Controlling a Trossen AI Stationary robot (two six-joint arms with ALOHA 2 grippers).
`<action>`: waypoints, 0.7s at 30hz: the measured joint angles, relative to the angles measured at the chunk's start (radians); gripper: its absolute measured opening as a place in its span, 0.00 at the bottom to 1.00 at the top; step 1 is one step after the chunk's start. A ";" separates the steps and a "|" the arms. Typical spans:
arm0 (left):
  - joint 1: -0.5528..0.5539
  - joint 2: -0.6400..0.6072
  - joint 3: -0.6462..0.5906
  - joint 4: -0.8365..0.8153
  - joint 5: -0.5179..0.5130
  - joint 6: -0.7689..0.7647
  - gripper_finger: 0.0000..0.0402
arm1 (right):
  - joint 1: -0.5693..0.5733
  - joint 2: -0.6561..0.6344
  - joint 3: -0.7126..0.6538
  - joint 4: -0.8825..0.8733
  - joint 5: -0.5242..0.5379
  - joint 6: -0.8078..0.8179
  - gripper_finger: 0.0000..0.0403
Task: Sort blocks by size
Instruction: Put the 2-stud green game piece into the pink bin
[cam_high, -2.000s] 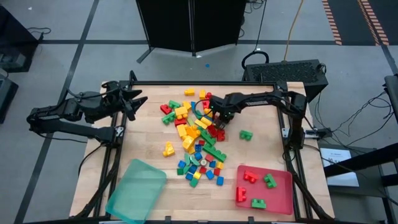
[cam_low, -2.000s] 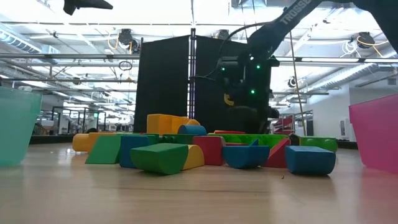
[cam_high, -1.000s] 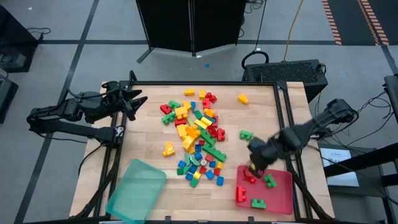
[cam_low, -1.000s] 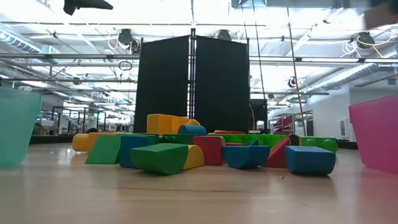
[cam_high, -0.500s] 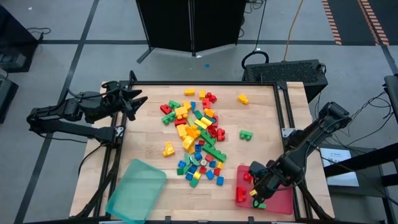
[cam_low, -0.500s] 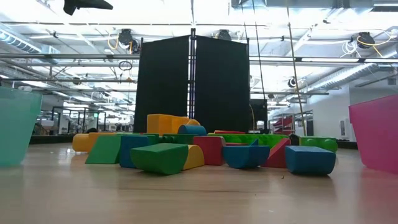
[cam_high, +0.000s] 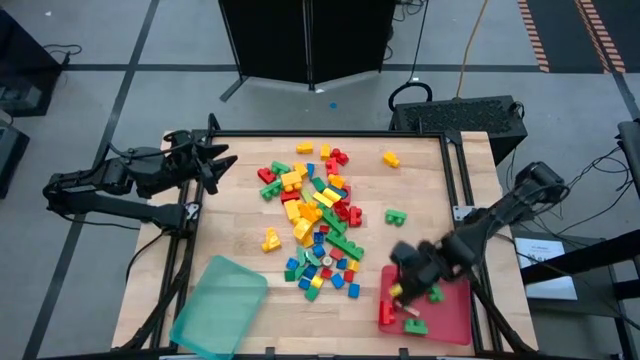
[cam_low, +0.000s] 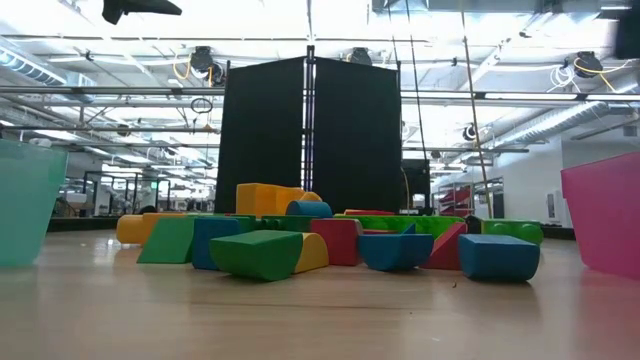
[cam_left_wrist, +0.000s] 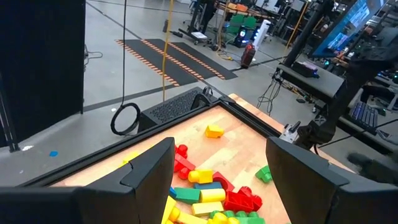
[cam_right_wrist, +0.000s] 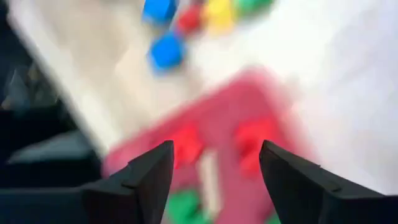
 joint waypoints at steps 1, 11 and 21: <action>0.000 0.000 0.000 0.000 0.000 0.000 0.64 | -0.045 -0.011 0.000 -0.024 0.028 -0.053 0.56; 0.000 0.000 0.000 0.000 0.009 -0.006 0.64 | -0.481 -0.012 -0.016 -0.185 0.069 -0.674 0.64; 0.000 0.000 0.000 0.000 0.009 -0.007 0.64 | -0.640 -0.013 -0.170 -0.074 0.010 -0.950 0.66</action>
